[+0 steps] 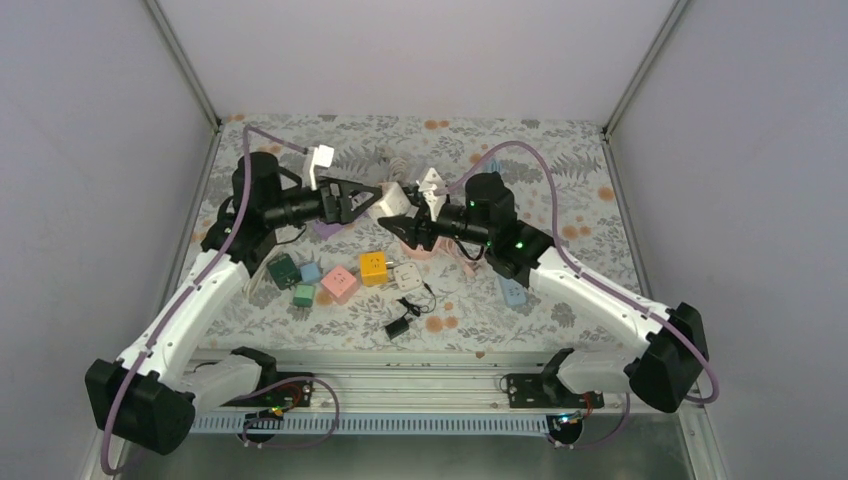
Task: Insert the plug
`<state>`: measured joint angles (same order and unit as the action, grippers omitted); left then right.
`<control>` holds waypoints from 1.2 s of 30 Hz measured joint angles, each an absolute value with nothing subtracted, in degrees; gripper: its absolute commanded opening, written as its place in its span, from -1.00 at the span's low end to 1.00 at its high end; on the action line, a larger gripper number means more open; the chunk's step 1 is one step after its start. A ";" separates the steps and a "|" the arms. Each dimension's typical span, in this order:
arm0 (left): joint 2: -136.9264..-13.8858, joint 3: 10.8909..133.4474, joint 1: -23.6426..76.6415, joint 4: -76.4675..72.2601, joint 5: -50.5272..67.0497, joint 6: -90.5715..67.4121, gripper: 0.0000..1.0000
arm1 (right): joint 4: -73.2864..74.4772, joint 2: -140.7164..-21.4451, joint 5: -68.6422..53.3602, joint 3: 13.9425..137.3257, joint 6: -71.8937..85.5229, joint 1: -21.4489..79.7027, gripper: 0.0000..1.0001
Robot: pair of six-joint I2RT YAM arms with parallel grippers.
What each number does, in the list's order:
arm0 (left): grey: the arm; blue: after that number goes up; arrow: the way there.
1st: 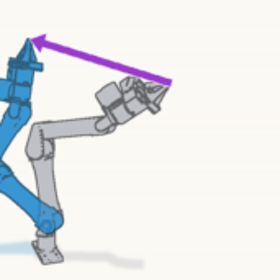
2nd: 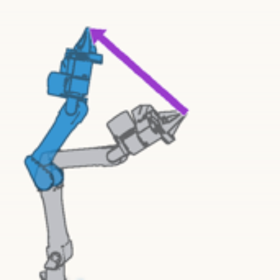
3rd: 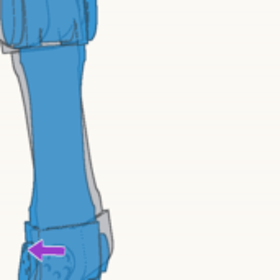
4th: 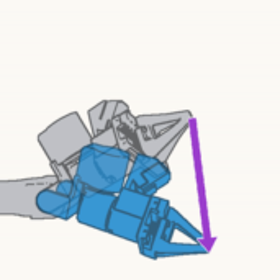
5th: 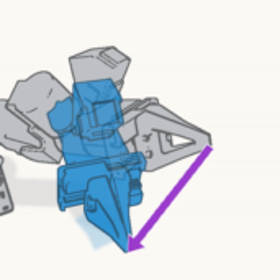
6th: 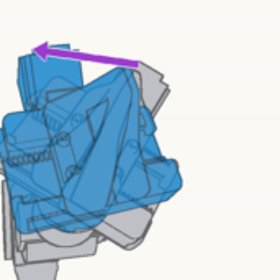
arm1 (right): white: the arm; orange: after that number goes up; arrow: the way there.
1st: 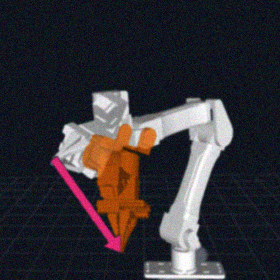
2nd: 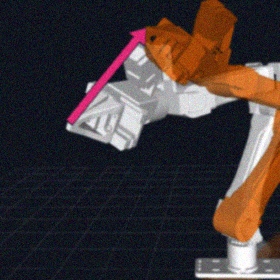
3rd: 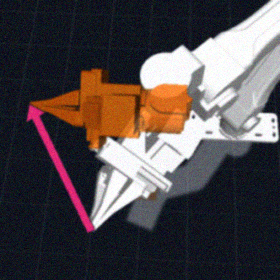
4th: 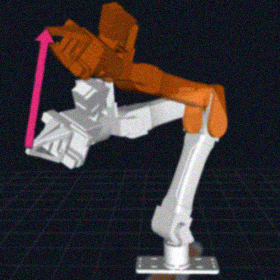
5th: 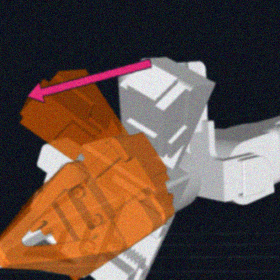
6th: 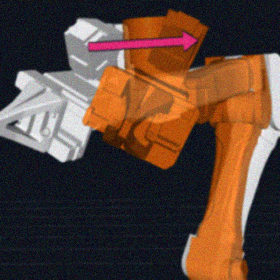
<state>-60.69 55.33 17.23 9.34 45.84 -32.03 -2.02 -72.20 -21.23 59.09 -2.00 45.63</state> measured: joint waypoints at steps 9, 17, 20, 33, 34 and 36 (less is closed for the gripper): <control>-63.13 56.47 20.78 11.66 46.09 -35.97 0.71 | -2.11 -75.37 -30.06 59.29 -5.19 44.80 0.08; -64.62 54.26 23.09 12.45 45.36 -40.82 0.68 | -2.46 -78.22 -31.07 59.29 -6.59 44.49 0.07; -64.53 53.36 23.42 13.61 44.40 -41.41 0.61 | -2.96 -79.13 -30.26 59.29 -6.94 44.51 0.07; -64.01 49.65 23.70 15.51 38.72 -42.37 0.05 | -2.15 -82.98 -27.68 59.05 -8.60 44.60 0.68; -64.01 49.65 23.77 15.86 38.00 -42.15 0.04 | -2.55 -82.94 -27.14 58.96 -8.16 44.53 0.76; -64.45 49.69 23.92 16.73 36.14 -41.36 0.06 | -3.18 -82.43 -25.26 58.35 -6.94 44.53 0.88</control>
